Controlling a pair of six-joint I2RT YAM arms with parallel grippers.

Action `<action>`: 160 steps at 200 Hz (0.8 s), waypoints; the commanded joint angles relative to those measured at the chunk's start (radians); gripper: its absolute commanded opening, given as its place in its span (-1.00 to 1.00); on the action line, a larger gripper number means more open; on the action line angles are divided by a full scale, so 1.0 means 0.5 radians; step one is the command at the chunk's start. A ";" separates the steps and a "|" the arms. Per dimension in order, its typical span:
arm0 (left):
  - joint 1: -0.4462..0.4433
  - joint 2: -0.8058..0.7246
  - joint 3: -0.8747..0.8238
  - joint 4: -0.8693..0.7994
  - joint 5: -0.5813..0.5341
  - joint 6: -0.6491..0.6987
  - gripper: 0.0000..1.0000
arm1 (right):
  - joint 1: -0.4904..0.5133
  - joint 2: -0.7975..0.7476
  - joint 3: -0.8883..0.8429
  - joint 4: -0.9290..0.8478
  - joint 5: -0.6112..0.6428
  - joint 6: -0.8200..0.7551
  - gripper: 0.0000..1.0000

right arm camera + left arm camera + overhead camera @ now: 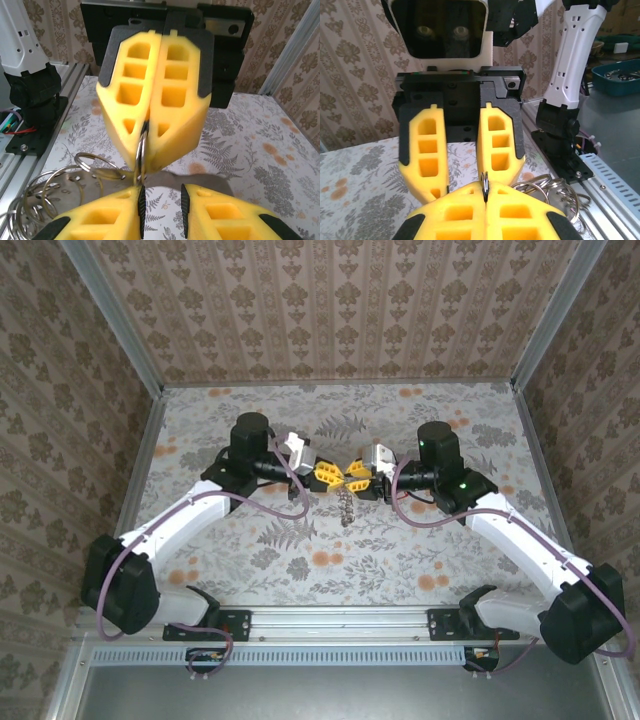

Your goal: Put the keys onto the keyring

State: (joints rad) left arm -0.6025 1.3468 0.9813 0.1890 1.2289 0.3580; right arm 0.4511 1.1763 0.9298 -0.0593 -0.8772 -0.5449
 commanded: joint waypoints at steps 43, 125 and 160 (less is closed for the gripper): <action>-0.030 0.027 0.061 0.055 0.040 -0.015 -1.00 | 0.001 -0.025 0.011 0.087 -0.120 0.055 -0.68; -0.037 0.018 0.071 0.030 -0.128 0.023 -1.00 | 0.000 -0.088 -0.045 0.032 -0.099 0.027 -0.56; -0.050 0.018 0.067 0.024 -0.170 0.051 -1.00 | 0.001 -0.082 -0.010 -0.085 -0.085 -0.042 -0.56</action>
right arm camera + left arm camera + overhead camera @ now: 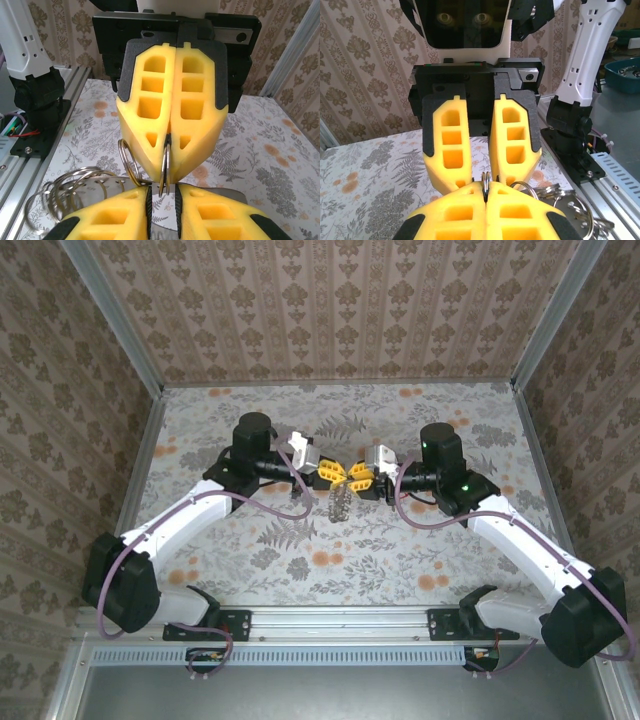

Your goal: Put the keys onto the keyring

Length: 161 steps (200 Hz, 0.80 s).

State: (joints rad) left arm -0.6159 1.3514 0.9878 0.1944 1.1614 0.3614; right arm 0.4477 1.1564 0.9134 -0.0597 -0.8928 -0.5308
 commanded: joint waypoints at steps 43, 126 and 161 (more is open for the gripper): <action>-0.044 0.014 0.047 0.019 -0.005 0.046 -1.00 | 0.008 -0.023 0.029 -0.031 -0.029 -0.036 -0.67; -0.050 -0.006 0.012 -0.058 -0.034 0.090 -1.00 | 0.010 -0.021 0.025 0.047 0.029 0.008 -0.71; -0.048 -0.006 0.012 -0.074 -0.038 0.110 -1.00 | 0.010 -0.030 0.011 0.089 0.036 0.043 -0.68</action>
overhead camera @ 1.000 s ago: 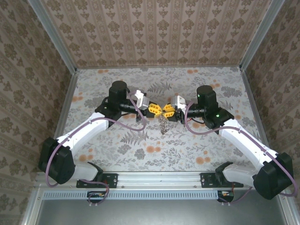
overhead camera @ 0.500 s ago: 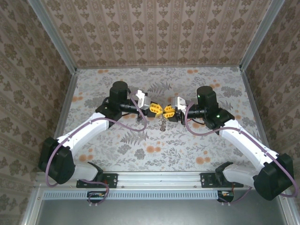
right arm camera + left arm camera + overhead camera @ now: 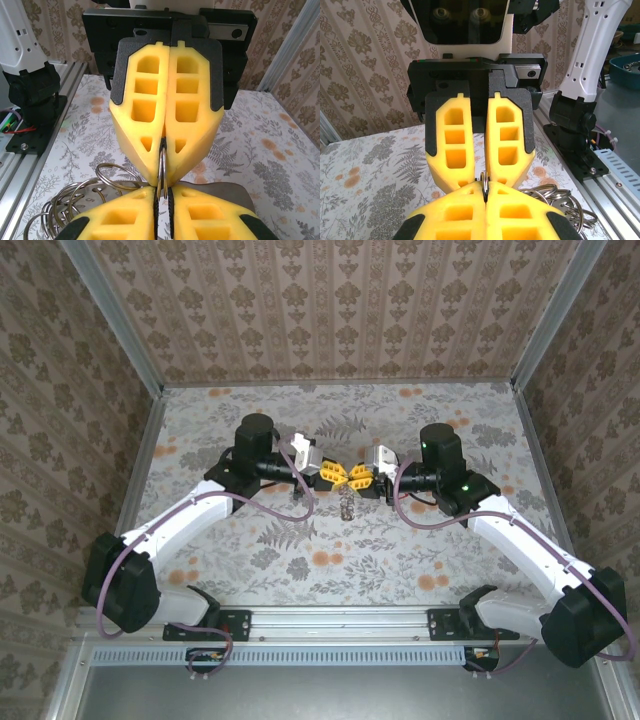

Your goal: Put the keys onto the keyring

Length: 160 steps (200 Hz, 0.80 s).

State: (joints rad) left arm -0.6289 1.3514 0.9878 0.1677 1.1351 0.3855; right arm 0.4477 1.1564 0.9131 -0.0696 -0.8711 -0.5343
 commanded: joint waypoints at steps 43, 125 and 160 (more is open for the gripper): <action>-0.019 -0.008 0.051 -0.106 -0.006 0.061 -0.92 | 0.010 -0.010 0.039 0.058 0.092 0.035 -1.00; -0.023 0.112 0.317 -0.918 -0.449 0.262 -0.69 | 0.187 0.144 0.354 -0.568 0.707 -0.280 -1.00; -0.028 0.138 0.340 -0.976 -0.503 0.332 -0.88 | 0.194 0.142 0.354 -0.550 0.747 -0.278 -1.00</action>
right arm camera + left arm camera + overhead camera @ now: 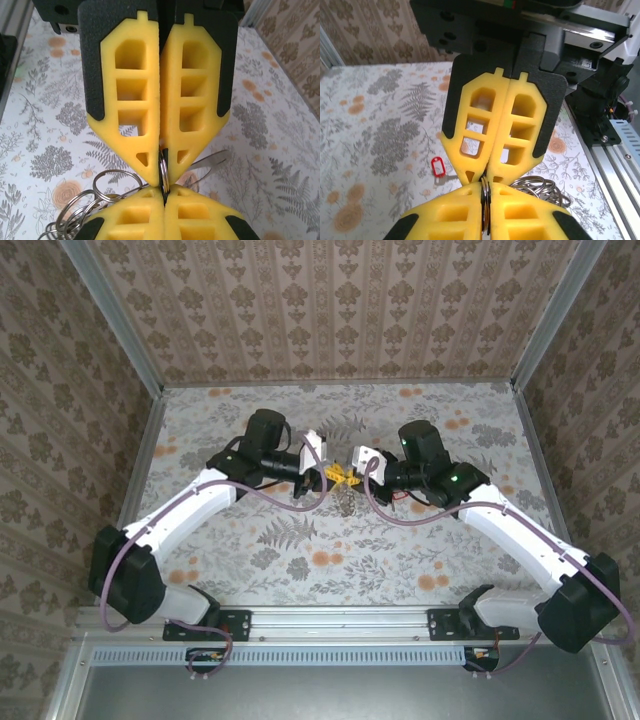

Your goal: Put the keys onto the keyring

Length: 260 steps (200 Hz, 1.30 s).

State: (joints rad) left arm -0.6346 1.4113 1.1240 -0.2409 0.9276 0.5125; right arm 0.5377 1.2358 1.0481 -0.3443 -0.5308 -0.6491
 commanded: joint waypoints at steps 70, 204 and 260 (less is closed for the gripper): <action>0.044 -0.120 -0.120 0.237 0.099 0.008 -1.00 | -0.136 -0.167 -0.248 0.465 -0.509 0.181 -0.54; 0.079 -0.109 -0.208 1.001 0.621 -0.434 -1.00 | -0.281 -0.184 -0.422 1.027 -0.732 0.515 -0.46; 0.060 -0.102 -0.188 1.037 0.558 -0.427 -1.00 | -0.286 -0.138 -0.399 1.103 -0.938 0.665 -0.42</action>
State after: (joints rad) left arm -0.5961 1.3586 0.9905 0.2329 1.1824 0.3061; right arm 0.3908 1.1603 0.8459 0.1501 -0.9104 -0.3759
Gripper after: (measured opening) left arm 0.061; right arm 0.274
